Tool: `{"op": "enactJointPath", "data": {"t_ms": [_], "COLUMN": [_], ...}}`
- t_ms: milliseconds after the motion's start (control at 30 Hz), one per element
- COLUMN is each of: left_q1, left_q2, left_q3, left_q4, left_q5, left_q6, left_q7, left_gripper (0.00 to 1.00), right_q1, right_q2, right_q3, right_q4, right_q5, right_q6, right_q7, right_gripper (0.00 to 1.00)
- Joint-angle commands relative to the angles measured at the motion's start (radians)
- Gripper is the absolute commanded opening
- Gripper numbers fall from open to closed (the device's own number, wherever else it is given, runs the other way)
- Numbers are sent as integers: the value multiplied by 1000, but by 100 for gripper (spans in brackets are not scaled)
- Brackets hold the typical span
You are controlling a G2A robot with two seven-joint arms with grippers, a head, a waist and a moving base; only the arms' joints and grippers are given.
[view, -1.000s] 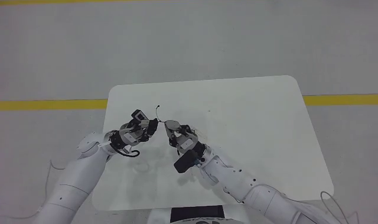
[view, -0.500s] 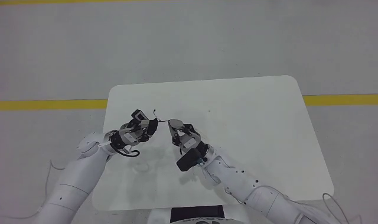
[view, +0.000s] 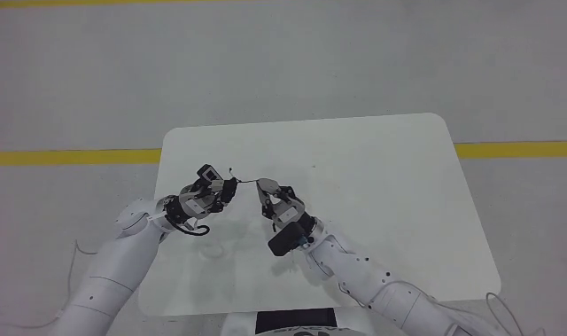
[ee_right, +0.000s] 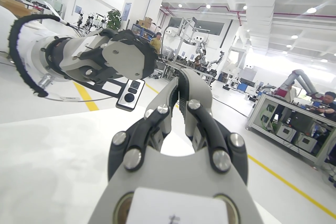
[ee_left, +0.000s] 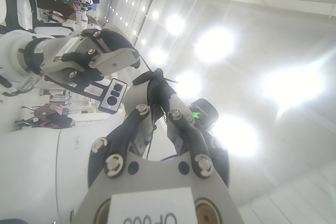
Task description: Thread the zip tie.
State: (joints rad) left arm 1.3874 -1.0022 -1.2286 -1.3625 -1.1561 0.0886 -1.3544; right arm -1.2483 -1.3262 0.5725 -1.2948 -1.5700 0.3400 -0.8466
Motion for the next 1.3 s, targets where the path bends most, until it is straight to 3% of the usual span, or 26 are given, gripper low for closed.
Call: {"op": "enactJointPath", "data": {"t_ms": [0, 1267], "left_q1": [0, 0], "left_q2": [0, 0], "left_q3": [0, 0], "left_q4": [0, 0], "left_q5": [0, 0], "left_q6": [0, 0], "left_q7": [0, 0], "left_gripper": [0, 0], "right_q1": [-3, -39], "right_q2": [0, 11], "right_q3": [3, 53], "right_q4": [1, 4], "right_q5": [0, 0], "right_q6": [0, 0], "right_q7": [0, 9], "right_gripper": [0, 0]}}
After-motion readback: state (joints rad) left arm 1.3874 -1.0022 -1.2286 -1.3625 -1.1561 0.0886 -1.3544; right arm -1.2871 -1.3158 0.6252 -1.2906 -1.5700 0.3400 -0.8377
